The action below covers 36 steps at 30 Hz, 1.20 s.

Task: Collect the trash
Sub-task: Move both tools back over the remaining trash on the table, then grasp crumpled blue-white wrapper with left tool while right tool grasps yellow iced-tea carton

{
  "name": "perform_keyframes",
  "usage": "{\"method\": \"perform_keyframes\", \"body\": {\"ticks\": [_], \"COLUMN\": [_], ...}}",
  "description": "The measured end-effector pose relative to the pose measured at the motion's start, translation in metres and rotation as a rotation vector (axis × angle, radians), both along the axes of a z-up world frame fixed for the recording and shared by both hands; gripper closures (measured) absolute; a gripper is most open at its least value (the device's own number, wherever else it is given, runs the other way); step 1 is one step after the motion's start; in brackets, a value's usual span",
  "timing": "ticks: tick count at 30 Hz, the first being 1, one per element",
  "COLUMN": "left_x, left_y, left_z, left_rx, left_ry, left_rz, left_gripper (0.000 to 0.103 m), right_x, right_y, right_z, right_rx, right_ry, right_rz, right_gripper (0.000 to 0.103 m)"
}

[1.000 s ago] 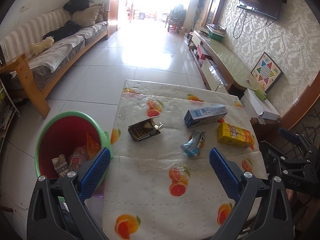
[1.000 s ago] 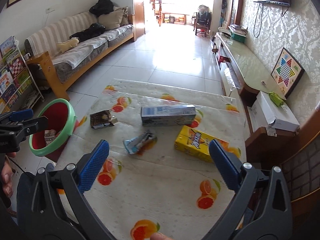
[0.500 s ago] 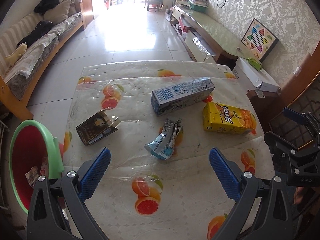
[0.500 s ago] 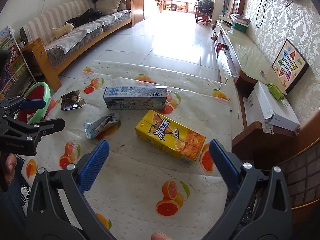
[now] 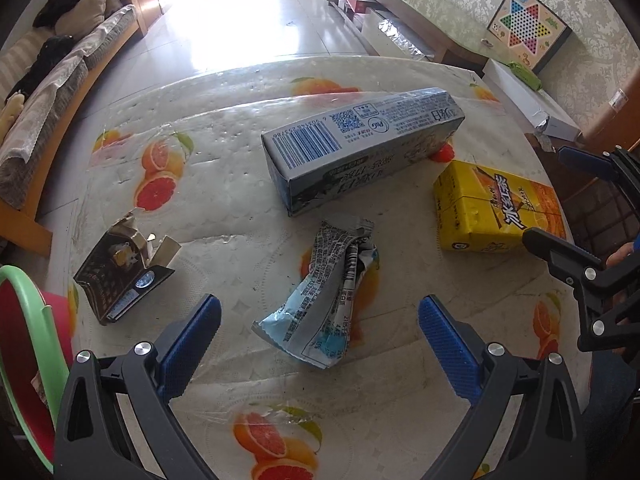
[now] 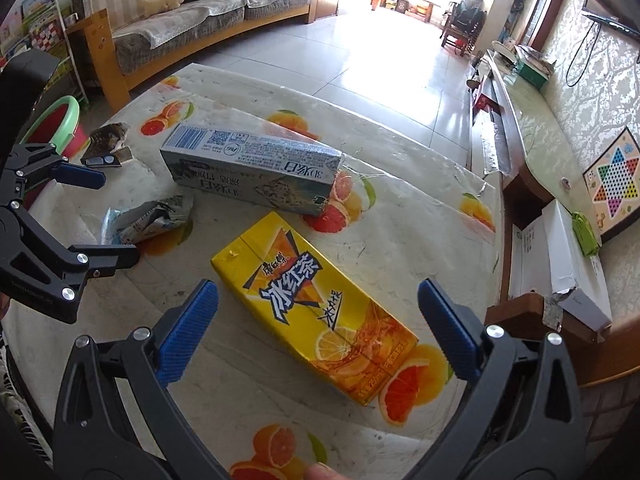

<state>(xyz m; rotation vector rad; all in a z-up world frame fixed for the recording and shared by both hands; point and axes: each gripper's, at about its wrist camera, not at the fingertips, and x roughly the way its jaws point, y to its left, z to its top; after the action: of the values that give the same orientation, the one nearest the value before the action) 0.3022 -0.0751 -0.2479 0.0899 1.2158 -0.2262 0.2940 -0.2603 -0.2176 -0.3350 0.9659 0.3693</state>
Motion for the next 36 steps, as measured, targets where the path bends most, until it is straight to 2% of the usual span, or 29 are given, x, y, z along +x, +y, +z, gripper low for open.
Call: {"method": "perform_keyframes", "body": {"ticks": [7,15,17,20,21,22,23,24,25,28,36], "left_x": [0.011,0.022,0.021,0.017,0.017,0.017,0.017,0.018,0.018,0.013,-0.020], "left_y": [-0.005,-0.007,-0.005,-0.002,0.001,0.003,0.005,0.008,0.010,0.016,0.021], "left_z": [-0.027,-0.027,-0.025,-0.021,-0.019,-0.018,-0.016,-0.015,-0.014,-0.011,0.016], "left_rx": [0.002,0.023,0.024,0.050,0.053,0.051,0.044,0.037,0.024,-0.022,-0.049], "left_ry": [0.037,0.005,0.002,-0.014,-0.014,-0.011,-0.005,0.004,0.018,0.043,0.010], "left_rz": [-0.009,-0.027,-0.028,-0.039,-0.039,-0.041,-0.038,-0.032,-0.029,-0.023,-0.024], "left_gripper": [0.008,0.009,0.015,0.036,0.045,0.056,0.061,0.071,0.077,0.080,0.082], "right_x": [0.014,0.022,0.020,0.014,0.013,0.011,0.010,0.009,0.008,0.007,-0.018], "right_y": [0.005,0.009,0.008,0.005,0.003,0.002,0.000,-0.001,-0.001,-0.004,-0.005], "right_z": [-0.025,-0.045,-0.047,-0.042,-0.041,-0.040,-0.040,-0.039,-0.038,-0.035,0.001], "right_rx": [-0.016,-0.030,-0.037,-0.013,-0.002,0.008,0.016,0.024,0.035,0.079,0.125], "right_ry": [0.048,0.116,0.127,0.137,0.139,0.140,0.142,0.146,0.151,0.168,0.119], "right_rz": [0.071,0.109,0.098,0.080,0.062,0.046,0.033,0.022,0.012,-0.029,-0.089], "right_gripper": [0.005,0.007,0.011,0.021,0.024,0.027,0.028,0.031,0.033,0.040,0.042]}}
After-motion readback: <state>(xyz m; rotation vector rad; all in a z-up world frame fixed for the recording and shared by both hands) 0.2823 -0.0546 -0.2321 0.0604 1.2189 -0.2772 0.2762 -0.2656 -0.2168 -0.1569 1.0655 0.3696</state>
